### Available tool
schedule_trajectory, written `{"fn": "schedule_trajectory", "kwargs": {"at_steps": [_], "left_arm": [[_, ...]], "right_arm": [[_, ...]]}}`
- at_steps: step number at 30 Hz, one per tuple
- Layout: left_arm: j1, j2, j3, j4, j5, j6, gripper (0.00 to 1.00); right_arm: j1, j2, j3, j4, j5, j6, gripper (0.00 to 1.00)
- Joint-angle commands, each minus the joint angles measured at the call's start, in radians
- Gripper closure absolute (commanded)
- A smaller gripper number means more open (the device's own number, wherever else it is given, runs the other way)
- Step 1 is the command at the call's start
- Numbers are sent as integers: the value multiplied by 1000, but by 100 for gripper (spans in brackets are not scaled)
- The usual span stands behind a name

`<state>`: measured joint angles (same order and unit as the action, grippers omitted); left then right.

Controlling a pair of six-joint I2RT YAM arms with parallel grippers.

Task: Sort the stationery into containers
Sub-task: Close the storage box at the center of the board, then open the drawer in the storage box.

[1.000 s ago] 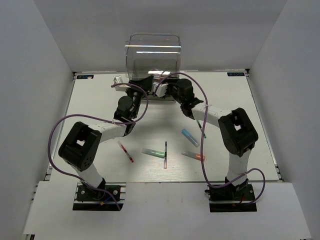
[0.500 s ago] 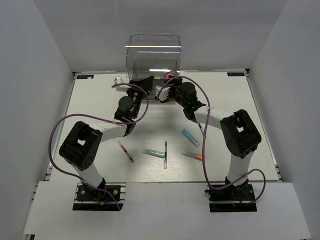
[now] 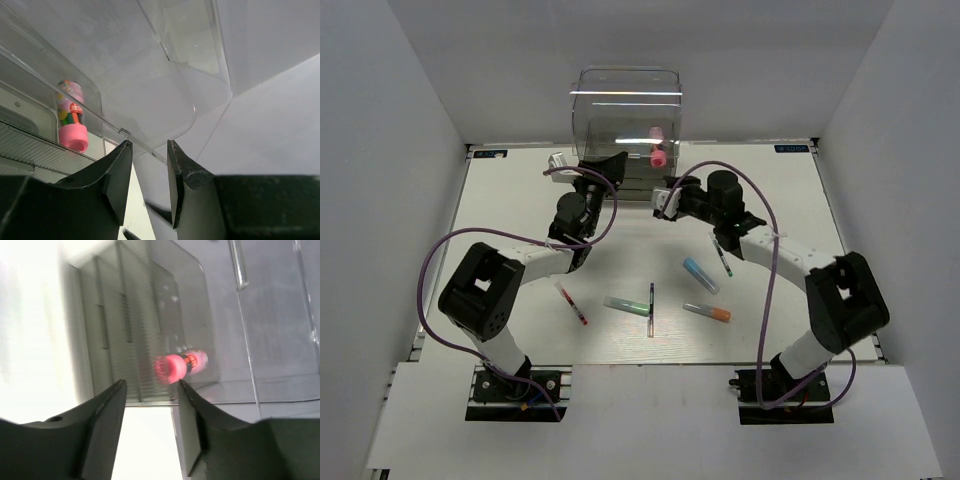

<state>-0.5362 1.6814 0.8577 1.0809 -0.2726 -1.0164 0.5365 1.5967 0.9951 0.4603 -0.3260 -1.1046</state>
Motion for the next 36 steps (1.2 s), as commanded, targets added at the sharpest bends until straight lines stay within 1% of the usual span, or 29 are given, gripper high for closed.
{"fn": "schedule_trajectory", "kwargs": {"at_steps": [1,2,3,4,5,7,8,9,10,11,12,13,17,18,20,22,23,24,25,27,28,30,33,36], "left_arm": [[-2,-3,24,39,16,-10,56],[-2,-3,24,28,16,-10,56],[-2,7,12,19,7,-19,56],[-2,8,12,19,7,-19,56],[-2,8,0,10,-2,-30,56],[-2,18,0,-7,-2,-39,56],[-2,32,-12,-22,-11,-39,56],[-2,32,-13,-32,-11,-51,56],[-2,32,-23,-59,-11,-60,56],[-2,43,-23,-82,-11,-70,53],[-2,43,-23,-102,-22,-70,52],[-2,43,-34,-117,-22,-79,51],[-2,52,-43,-209,-31,-93,43],[-2,61,-43,-234,-31,-103,40],[-2,70,-22,-288,-40,-103,38],[-2,98,-11,-302,-40,-103,38],[-2,110,4,-302,-28,-116,38],[8,136,4,-315,-28,-116,40],[8,152,18,-315,-17,-116,46],[18,191,43,-315,-17,-125,52],[18,205,43,-315,-17,-125,53],[18,230,70,-325,-17,-125,53],[18,271,96,-296,-27,-125,48],[27,303,109,-256,-39,-125,47]], "right_arm": [[-6,-89,-27,-188,-152,77,55],[-7,-104,-39,-222,-156,92,60],[-6,-122,-49,-229,-153,109,69],[-7,-130,-67,-230,-144,150,72],[-10,-153,-82,-238,-137,187,74],[-15,-162,-104,-242,-127,253,74],[-15,-178,-114,-253,-124,288,72],[-23,-182,-125,-258,-119,320,59],[-21,-184,-130,-258,-114,342,51],[-24,-193,-134,-253,-108,362,46],[-26,-196,-138,-255,-93,420,43],[-27,-198,-141,-255,-91,437,40],[-38,-198,-150,-255,-79,524,39],[-38,-199,-151,-262,-81,540,39],[-44,-199,-158,-264,-82,561,39],[-53,-199,-165,-258,-78,590,39],[-56,-198,-168,-256,-79,598,40],[-56,-198,-168,-258,-77,607,40],[-64,-199,-171,-256,-84,630,42],[-75,-198,-176,-256,-90,644,47],[-76,-208,-180,-253,-97,652,50],[-86,-204,-185,-249,-105,660,51],[-99,-211,-194,-244,-110,664,51],[-110,-218,-200,-242,-113,661,51]]}}
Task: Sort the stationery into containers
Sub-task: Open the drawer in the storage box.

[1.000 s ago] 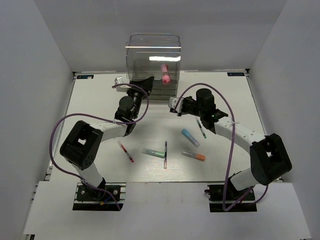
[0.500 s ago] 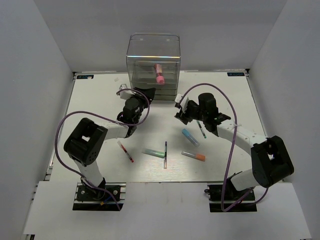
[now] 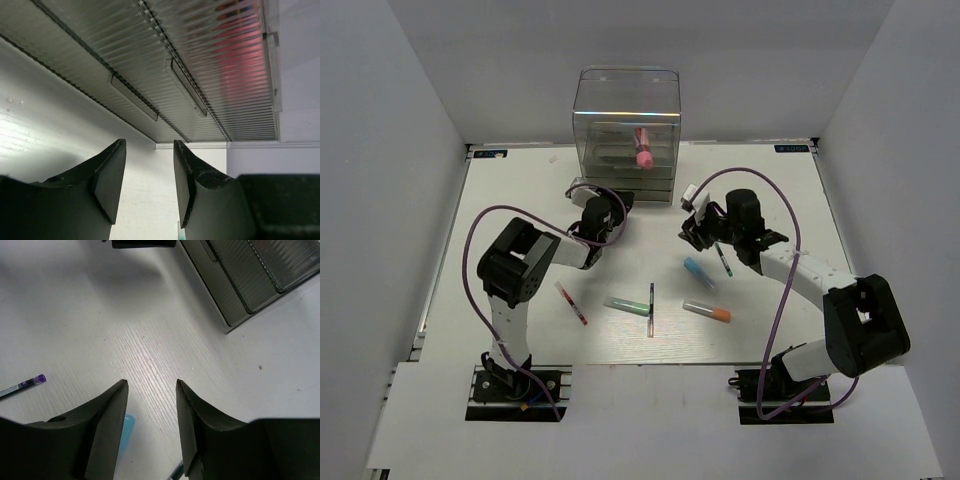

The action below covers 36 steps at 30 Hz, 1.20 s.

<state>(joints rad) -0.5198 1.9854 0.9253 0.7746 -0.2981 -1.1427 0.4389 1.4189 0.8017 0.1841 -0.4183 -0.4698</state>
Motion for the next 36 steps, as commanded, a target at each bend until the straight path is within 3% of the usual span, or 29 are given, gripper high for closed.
{"fn": "schedule_trajectory", "kwargs": {"at_steps": [1,10,25,36], "left_arm": [[10,0,50,73,-13,1,47],[20,18,0,258,5,1,47],[78,90,83,201,14,-28,53],[96,135,102,302,24,-46,58]], "right_arm": [[-14,-38,-9,31,-20,26,51],[-28,-37,-29,37,-34,11,52],[-35,-37,-38,46,-30,-6,52],[-39,-34,-38,43,-31,-21,52]]}}
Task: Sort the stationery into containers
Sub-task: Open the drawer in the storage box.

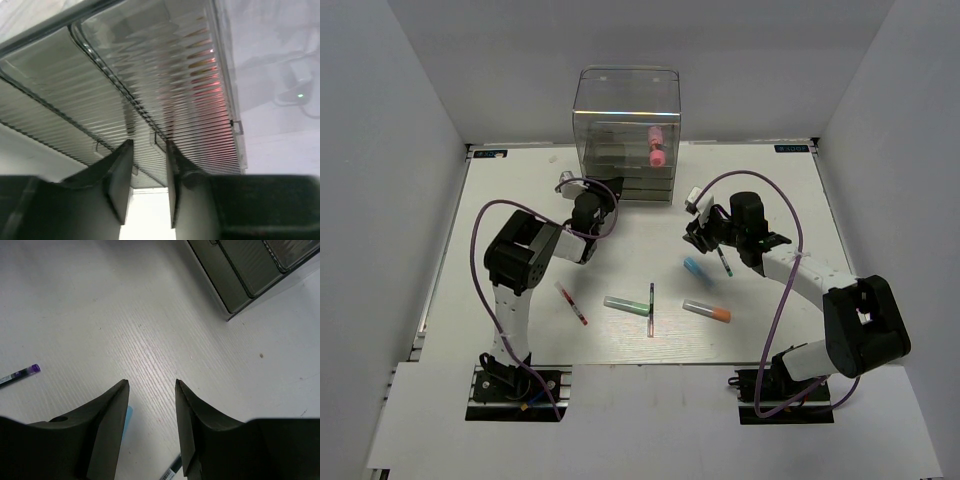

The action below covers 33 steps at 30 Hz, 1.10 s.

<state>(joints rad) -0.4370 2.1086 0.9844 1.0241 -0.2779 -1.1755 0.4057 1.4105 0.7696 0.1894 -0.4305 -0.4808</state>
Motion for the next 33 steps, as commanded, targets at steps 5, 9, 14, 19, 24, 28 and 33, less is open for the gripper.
{"fn": "schedule_trajectory", "kwargs": {"at_steps": [5,9,14,19,24,28,33], "left_arm": [[14,56,53,135,22,-24,80],[14,65,53,148,31,-35,95],[14,65,-13,229,54,-53,100],[-5,25,-105,281,63,-62,100],[-23,-12,-216,370,103,-62,100],[-32,-59,-295,380,114,-62,100],[-32,-104,-336,358,123,-53,100]], "right_arm": [[-5,-25,-9,36,-24,-19,52],[-7,-28,-15,28,-33,-18,52],[-10,-31,-23,24,-31,-24,52],[-11,-31,-27,12,-39,-31,51],[-11,-30,-29,-4,-14,-7,43],[-7,-24,-23,-40,22,7,40],[-8,18,-6,-114,65,1,40]]}}
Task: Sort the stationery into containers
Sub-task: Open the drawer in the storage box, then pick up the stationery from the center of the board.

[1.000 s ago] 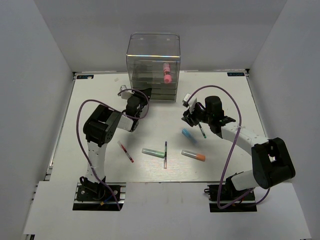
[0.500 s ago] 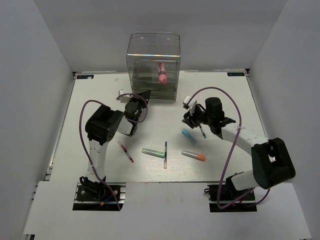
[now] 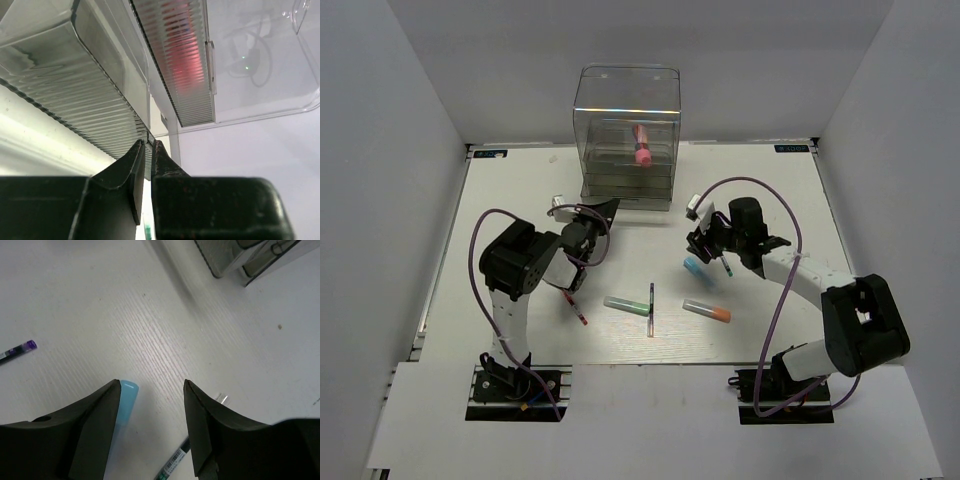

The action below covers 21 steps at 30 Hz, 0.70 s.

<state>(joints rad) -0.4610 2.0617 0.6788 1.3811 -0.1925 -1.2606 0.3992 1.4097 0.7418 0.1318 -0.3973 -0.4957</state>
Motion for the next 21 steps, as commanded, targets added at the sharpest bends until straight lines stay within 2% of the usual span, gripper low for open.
{"fn": "schedule_trajectory", "kwargs": {"at_steps": [1,4,5,7,8,12,21], "left_arm": [[-8,-57,-30,1,38,41,100],[-8,-57,-30,-8,48,41,97],[-8,-57,-30,-8,48,41,86],[-8,-57,-21,-8,57,41,77],[-8,-57,-21,-23,57,41,69],[-8,-78,-10,-53,57,50,54],[-8,-123,-10,-125,76,79,32]], "right_arm": [[0,24,27,-76,38,11,40],[3,63,57,-130,43,-9,40],[3,74,73,-194,37,-20,40],[6,107,102,-246,29,-33,39],[6,116,103,-261,29,-41,39],[9,156,129,-308,20,-67,38],[33,176,117,-336,21,-93,36]]}}
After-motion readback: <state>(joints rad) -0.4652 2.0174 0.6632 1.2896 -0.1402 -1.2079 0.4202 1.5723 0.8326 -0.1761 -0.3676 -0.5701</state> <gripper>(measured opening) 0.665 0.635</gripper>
